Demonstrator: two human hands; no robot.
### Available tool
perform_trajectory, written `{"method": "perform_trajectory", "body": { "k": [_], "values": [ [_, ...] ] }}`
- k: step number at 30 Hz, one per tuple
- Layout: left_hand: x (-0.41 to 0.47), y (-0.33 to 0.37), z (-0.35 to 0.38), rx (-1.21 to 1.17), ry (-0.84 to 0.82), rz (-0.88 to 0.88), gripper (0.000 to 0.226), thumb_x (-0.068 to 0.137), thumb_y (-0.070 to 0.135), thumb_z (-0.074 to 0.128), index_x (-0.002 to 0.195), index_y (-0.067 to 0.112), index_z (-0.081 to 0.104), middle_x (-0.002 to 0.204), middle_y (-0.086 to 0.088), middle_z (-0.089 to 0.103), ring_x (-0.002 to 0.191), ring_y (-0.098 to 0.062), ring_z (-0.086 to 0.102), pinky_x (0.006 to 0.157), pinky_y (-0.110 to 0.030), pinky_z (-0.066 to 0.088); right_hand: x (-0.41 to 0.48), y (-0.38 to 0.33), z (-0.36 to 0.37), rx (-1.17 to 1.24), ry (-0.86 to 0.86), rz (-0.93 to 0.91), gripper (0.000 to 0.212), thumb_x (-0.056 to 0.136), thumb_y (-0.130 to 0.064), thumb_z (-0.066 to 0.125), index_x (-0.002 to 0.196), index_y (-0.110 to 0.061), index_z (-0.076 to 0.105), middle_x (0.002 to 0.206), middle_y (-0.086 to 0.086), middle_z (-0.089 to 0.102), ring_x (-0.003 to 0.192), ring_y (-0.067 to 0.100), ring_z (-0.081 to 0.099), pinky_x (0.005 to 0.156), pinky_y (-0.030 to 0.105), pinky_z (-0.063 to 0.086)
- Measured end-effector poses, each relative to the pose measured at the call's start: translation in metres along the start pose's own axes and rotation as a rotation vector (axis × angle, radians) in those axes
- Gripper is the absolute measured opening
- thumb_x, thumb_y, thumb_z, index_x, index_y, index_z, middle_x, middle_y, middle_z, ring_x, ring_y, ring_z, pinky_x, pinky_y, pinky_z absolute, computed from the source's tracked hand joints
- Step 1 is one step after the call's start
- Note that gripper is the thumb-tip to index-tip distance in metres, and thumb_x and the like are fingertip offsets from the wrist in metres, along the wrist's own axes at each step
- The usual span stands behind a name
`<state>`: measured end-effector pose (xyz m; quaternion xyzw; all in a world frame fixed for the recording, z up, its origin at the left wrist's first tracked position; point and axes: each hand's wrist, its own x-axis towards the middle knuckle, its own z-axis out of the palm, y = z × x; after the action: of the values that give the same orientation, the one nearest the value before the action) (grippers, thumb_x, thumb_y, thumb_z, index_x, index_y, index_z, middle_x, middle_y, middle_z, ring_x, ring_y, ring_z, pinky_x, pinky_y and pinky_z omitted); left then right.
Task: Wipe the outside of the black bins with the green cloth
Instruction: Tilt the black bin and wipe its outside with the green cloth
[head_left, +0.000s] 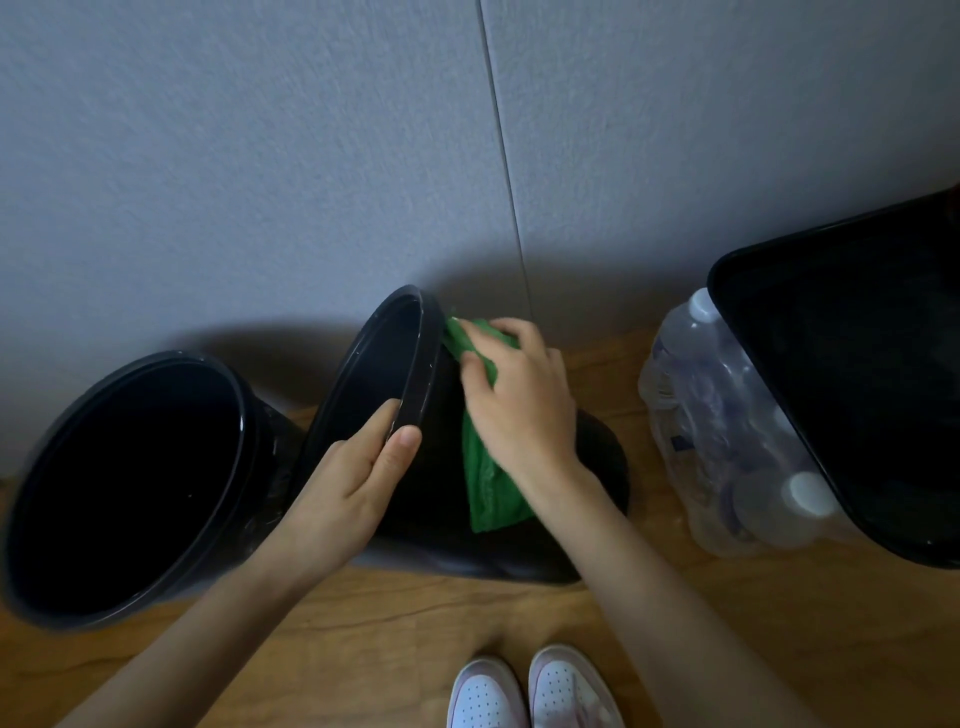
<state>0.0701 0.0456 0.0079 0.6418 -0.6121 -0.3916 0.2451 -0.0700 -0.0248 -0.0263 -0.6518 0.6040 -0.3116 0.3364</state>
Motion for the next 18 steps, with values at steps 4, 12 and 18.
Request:
{"method": "perform_trajectory", "body": {
  "k": [4,12,18],
  "values": [
    [0.001,0.0,0.002,0.012,-0.012,0.005,0.046,0.083,0.061,0.034,0.112,0.032,0.055,0.098,-0.029,0.061,0.093,-0.045,0.057,0.083,-0.058,0.044,0.001,0.01,0.001,0.004,0.026,-0.056,0.037,0.096,-0.032,0.042,0.132,-0.035,0.049,0.135,-0.01,0.041,0.116,0.018,0.041,0.076,0.024,0.032],
    [0.0,0.001,-0.004,-0.047,-0.014,0.003,0.047,0.082,0.057,0.036,0.108,0.024,0.058,0.1,-0.023,0.062,0.095,-0.036,0.058,0.086,-0.05,0.045,0.006,0.138,-0.004,-0.145,-0.148,0.39,0.035,0.096,-0.028,0.04,0.127,-0.024,0.056,0.134,0.002,0.046,0.113,0.028,0.05,0.082,0.033,0.041],
    [-0.002,-0.004,-0.008,-0.057,-0.005,-0.015,0.045,0.083,0.062,0.038,0.109,0.032,0.058,0.103,-0.026,0.061,0.098,-0.04,0.057,0.089,-0.055,0.044,0.009,0.141,-0.001,-0.128,-0.143,0.404,0.035,0.095,-0.026,0.041,0.126,-0.025,0.057,0.129,0.007,0.053,0.111,0.032,0.052,0.086,0.035,0.043]
  ]
}}
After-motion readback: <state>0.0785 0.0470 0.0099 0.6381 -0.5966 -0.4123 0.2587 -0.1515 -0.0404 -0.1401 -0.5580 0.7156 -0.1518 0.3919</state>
